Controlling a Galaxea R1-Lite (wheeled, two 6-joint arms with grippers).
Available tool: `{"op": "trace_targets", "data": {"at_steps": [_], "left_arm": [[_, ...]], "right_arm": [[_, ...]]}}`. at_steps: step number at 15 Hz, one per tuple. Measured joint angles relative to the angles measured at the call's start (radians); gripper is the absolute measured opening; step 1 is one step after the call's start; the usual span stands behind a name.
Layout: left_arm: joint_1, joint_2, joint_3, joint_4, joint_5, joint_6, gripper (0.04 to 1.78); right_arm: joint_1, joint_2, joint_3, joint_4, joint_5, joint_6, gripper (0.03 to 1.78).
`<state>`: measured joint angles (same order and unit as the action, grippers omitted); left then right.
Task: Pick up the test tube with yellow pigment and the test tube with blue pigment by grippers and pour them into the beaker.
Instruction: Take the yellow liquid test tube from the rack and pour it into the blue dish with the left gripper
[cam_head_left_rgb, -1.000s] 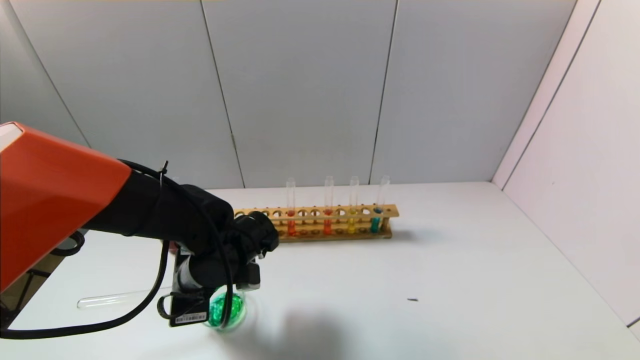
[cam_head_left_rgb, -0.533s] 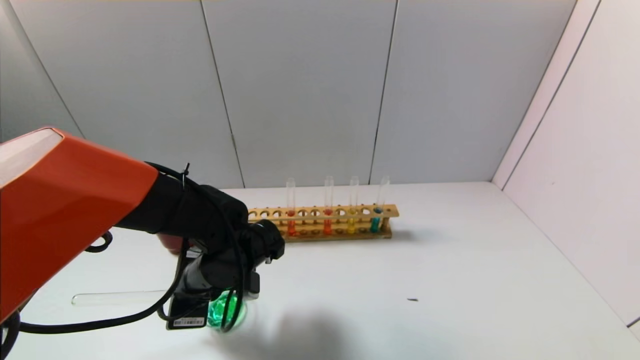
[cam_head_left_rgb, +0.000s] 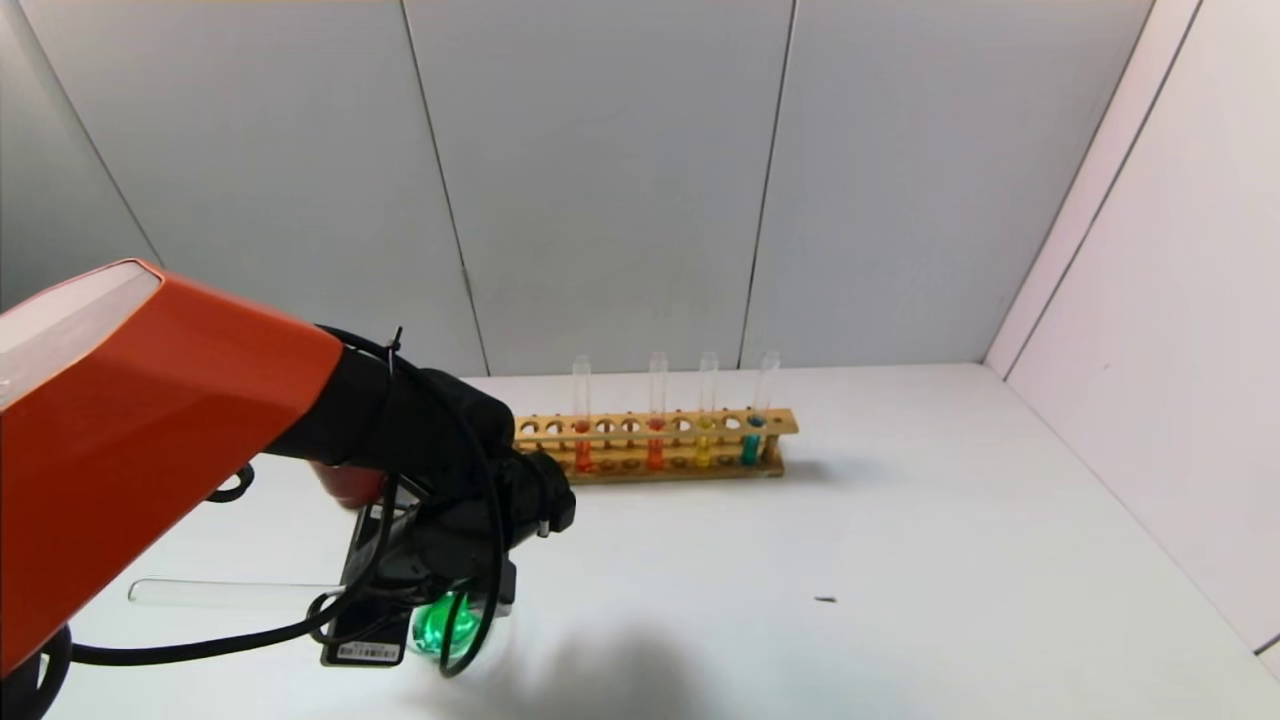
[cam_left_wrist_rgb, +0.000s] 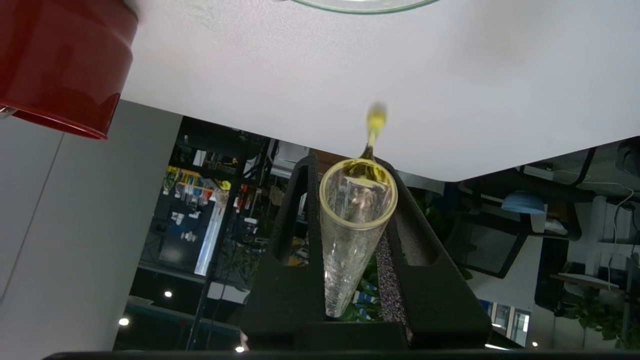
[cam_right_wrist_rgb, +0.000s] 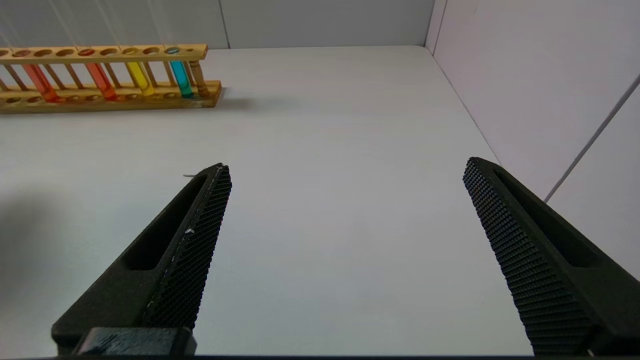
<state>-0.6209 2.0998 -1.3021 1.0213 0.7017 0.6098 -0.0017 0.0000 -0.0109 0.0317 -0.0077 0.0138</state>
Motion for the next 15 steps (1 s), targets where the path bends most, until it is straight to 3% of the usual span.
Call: {"op": "trace_targets", "data": {"at_steps": [15], "left_arm": [[-0.012,0.020,-0.029,0.029,0.000,-0.003,0.34]], "right_arm": [[0.000,0.000,0.000,0.000,0.000,0.000,1.70]]}}
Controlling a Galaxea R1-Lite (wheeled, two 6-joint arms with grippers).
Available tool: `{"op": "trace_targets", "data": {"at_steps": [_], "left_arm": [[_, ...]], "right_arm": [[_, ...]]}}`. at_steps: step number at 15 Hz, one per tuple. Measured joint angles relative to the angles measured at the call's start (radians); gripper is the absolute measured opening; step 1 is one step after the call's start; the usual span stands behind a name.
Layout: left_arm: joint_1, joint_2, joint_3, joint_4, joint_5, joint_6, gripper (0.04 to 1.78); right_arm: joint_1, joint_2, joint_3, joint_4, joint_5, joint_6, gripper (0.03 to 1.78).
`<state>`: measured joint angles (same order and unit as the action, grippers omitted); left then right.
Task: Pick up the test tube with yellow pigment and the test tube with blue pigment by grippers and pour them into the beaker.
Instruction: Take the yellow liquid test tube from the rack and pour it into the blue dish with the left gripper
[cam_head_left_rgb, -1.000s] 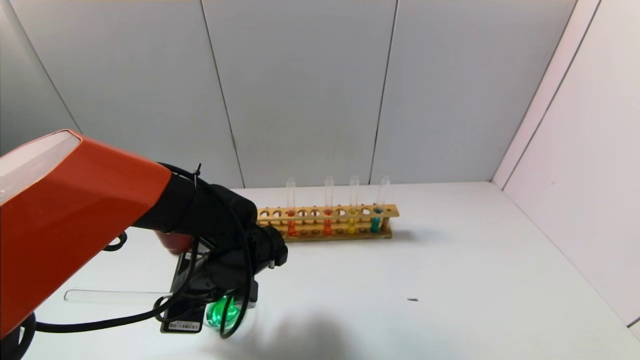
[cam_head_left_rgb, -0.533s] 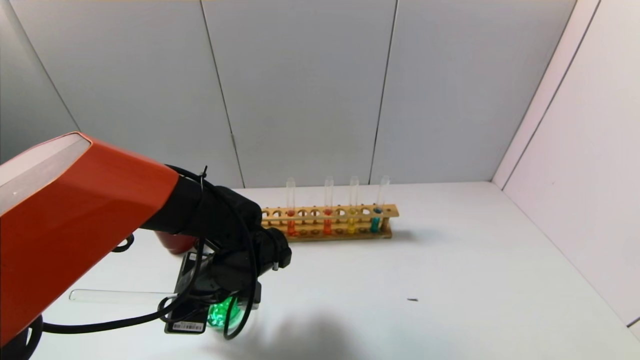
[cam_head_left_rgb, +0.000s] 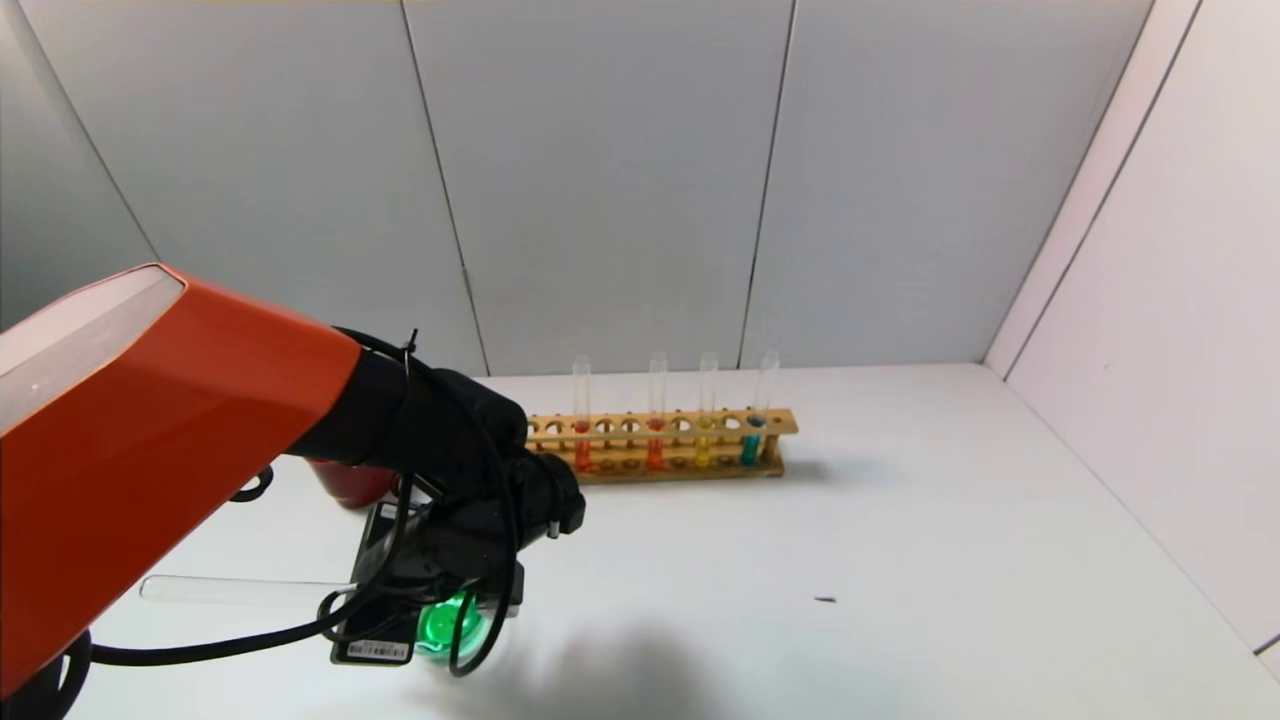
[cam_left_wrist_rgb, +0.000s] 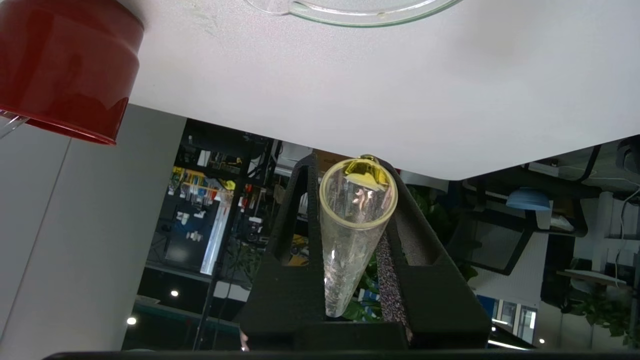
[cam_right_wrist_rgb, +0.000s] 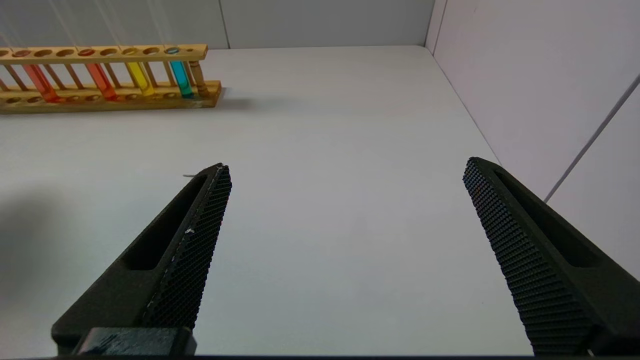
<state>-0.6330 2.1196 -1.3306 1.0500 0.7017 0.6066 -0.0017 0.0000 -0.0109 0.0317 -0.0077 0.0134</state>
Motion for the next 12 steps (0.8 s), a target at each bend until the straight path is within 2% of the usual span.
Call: {"op": "trace_targets", "data": {"at_steps": [12], "left_arm": [[-0.014,-0.003,-0.041,0.011,-0.007,-0.015,0.34]], "right_arm": [[0.000,0.000,0.000,0.000,0.000,0.000,1.70]]}}
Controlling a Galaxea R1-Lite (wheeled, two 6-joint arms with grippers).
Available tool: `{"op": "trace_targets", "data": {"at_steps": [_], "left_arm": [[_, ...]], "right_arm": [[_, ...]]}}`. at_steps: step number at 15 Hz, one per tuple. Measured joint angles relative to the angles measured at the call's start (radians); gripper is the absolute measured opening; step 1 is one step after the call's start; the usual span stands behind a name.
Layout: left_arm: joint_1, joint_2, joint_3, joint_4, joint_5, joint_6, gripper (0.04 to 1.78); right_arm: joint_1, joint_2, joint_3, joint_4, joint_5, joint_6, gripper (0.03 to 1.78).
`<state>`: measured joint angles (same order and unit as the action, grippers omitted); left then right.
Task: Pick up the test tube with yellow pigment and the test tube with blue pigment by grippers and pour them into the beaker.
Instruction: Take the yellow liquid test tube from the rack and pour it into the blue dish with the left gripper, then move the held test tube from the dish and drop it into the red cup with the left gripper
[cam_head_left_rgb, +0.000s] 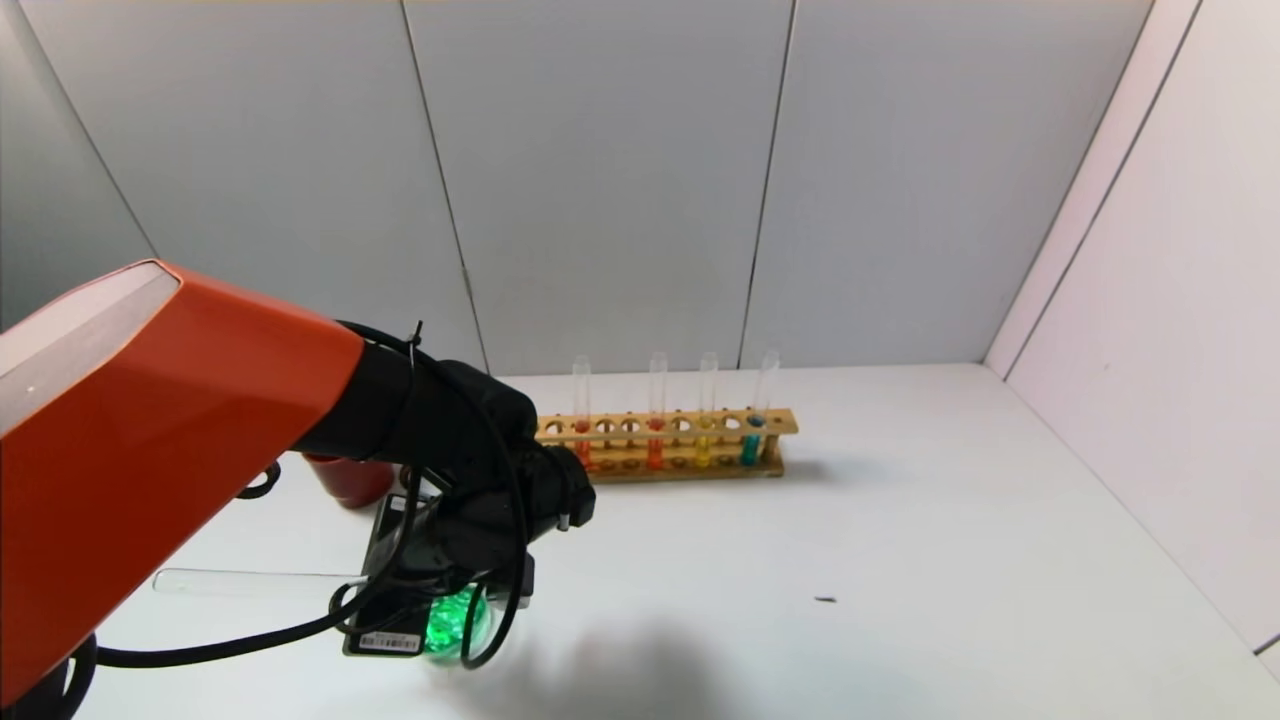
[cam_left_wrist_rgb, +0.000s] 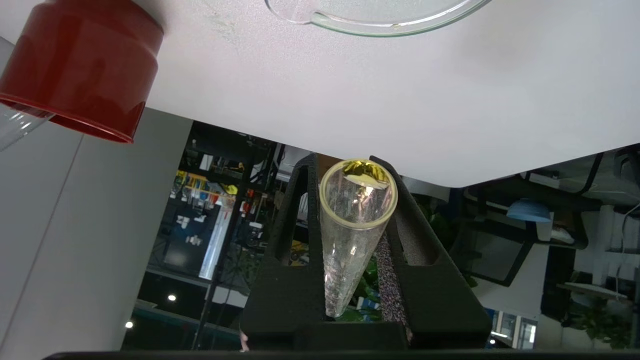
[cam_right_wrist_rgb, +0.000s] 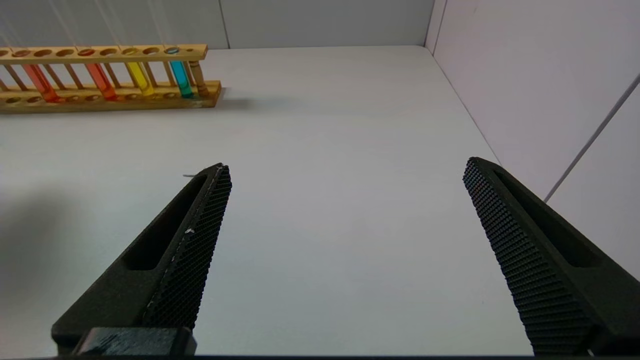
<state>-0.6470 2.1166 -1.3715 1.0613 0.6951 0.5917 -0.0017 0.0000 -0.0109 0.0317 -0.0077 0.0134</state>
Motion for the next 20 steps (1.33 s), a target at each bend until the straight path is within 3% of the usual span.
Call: {"op": "trace_targets", "data": {"at_steps": [6,10,20], "left_arm": [[0.032,-0.050,-0.008,-0.008,-0.105,-0.214,0.34],[0.073,-0.150,-0.008,-0.050,-0.117,-0.313,0.34],[0.275,-0.401,-0.004,-0.394,-0.156,-0.434,0.34]], "right_arm": [[0.000,0.000,0.000,0.000,0.000,0.000,1.70],[0.000,0.000,0.000,0.000,0.000,0.000,1.70],[0.000,0.000,0.000,0.000,0.000,0.000,1.70]]}}
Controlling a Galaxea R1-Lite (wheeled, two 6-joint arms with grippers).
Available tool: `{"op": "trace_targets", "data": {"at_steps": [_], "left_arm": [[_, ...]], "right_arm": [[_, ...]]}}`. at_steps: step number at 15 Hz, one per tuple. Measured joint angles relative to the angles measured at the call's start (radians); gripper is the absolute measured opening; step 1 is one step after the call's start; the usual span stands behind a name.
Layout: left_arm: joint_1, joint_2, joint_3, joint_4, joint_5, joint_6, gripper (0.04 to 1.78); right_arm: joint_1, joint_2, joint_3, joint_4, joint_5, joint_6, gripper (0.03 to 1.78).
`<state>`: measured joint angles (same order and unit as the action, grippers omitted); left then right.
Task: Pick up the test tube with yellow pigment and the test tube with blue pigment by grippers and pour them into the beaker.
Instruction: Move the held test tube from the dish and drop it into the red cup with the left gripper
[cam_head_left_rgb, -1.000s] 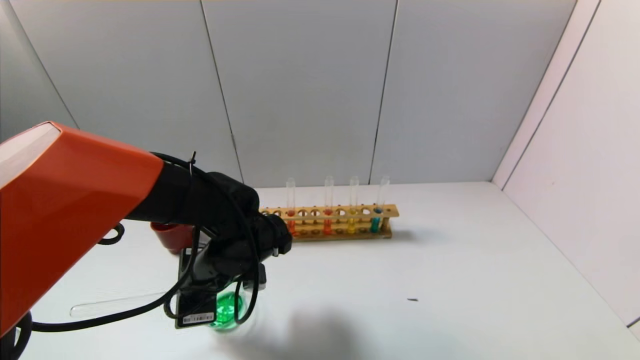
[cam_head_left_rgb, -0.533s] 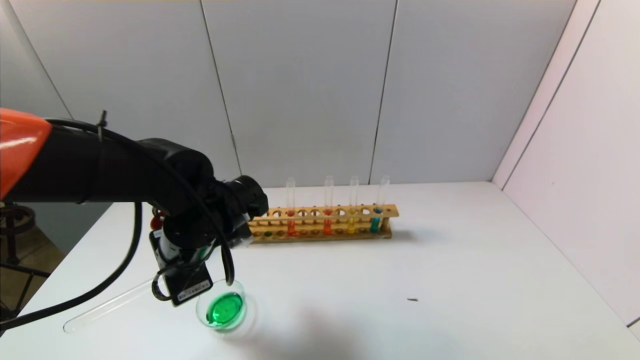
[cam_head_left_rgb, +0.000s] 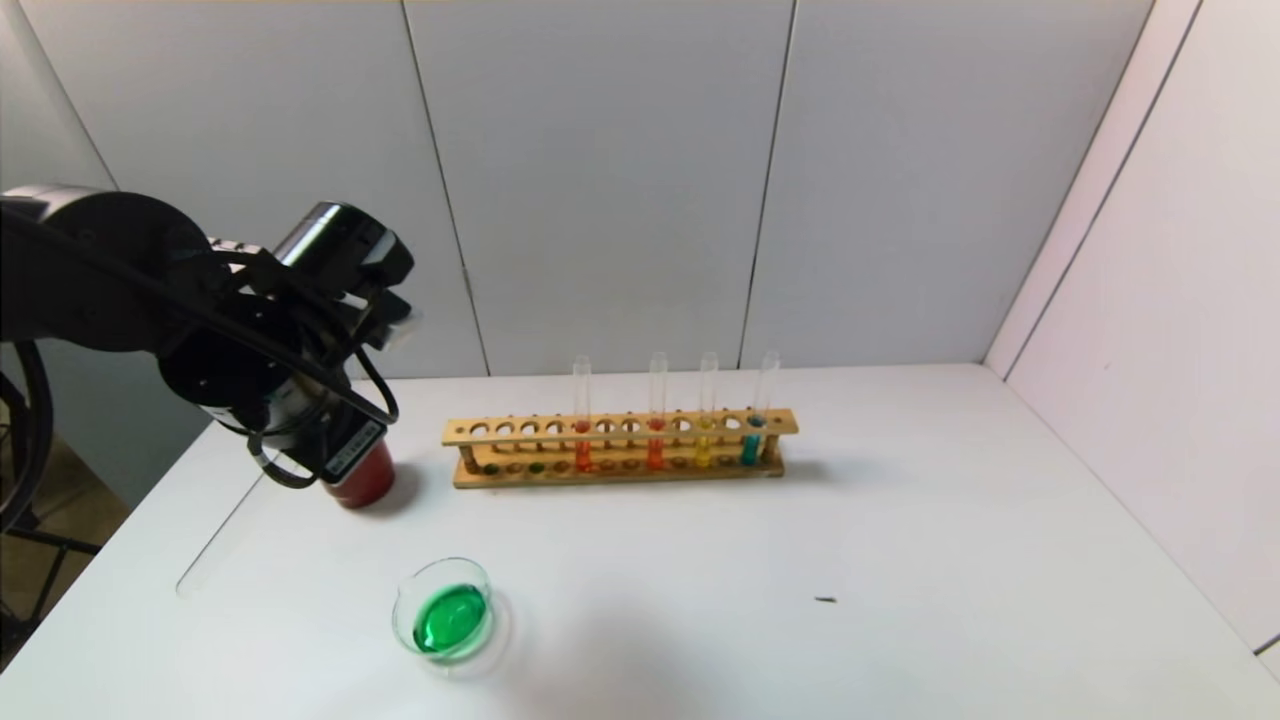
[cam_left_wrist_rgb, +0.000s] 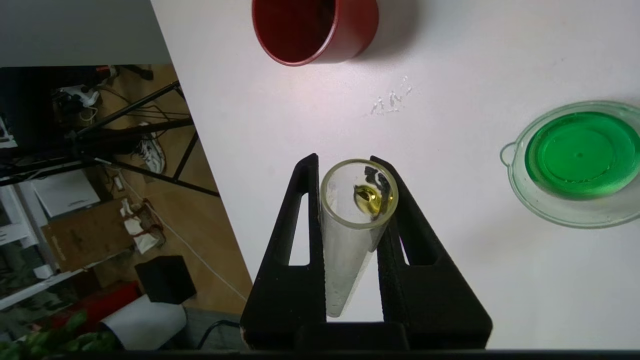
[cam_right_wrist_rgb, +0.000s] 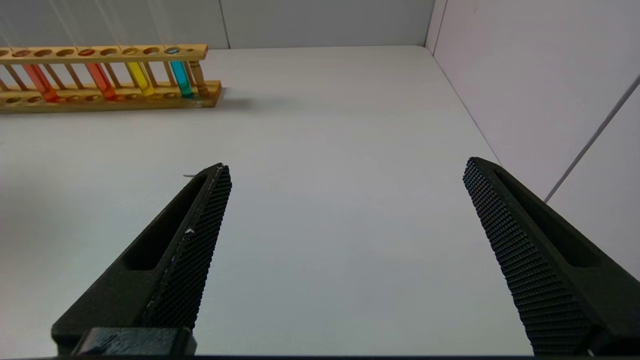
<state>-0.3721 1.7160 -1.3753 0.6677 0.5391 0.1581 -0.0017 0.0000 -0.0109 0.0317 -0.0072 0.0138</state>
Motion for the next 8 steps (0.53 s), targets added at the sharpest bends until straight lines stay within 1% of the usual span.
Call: {"op": "trace_targets", "data": {"at_steps": [2,6,8], "left_arm": [[0.033,-0.015,0.003,-0.049,-0.010,-0.008,0.34],[0.085,-0.015,0.005,-0.220,-0.017,-0.034,0.34],[0.105,-0.003,0.012,-0.293,-0.013,-0.071,0.34]], "right_arm": [[0.000,0.000,0.000,0.000,0.000,0.000,1.70],[0.000,0.000,0.000,0.000,0.000,0.000,1.70],[0.000,0.000,0.000,0.000,0.000,0.000,1.70]]}}
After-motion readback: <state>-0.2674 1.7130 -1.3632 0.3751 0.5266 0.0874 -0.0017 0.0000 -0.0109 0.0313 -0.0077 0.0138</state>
